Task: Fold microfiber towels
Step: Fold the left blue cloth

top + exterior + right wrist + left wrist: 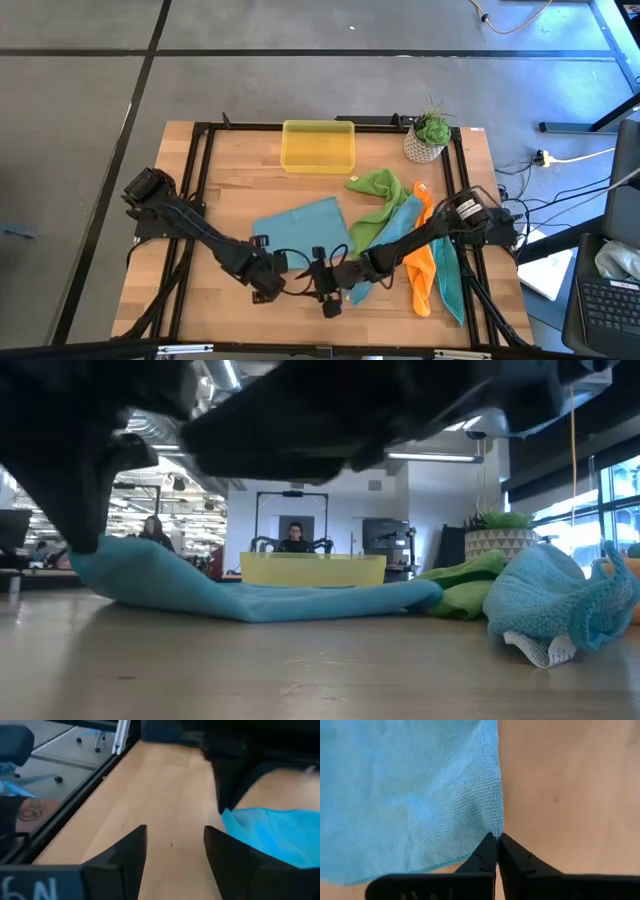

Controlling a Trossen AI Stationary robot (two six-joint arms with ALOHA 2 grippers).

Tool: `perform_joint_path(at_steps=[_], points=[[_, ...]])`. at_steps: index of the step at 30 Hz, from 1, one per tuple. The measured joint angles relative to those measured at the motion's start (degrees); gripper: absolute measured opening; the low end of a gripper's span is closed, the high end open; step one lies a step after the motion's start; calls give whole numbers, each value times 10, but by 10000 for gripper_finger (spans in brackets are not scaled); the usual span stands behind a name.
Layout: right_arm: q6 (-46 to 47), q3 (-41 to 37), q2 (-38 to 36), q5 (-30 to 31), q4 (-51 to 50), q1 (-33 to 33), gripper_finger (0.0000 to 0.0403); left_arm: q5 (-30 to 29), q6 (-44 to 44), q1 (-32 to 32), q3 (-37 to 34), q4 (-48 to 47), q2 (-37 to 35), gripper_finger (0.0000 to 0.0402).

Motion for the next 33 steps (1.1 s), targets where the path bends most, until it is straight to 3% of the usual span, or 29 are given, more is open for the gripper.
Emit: perform_joint_path(at_steps=[4,9,15,33], points=[[-29,80,45,18,-79,1,198,32,0,10,22,-1,0,1],[-71,165,88,116,-196,5,198,51,-1,11,34,-2,0,1],[-121,183,97,204,-200,24,198,70,-12,8,37,1,-1,1],[-129,182,126,223,-145,24,195,80,-12,12,37,69,-2,2]])
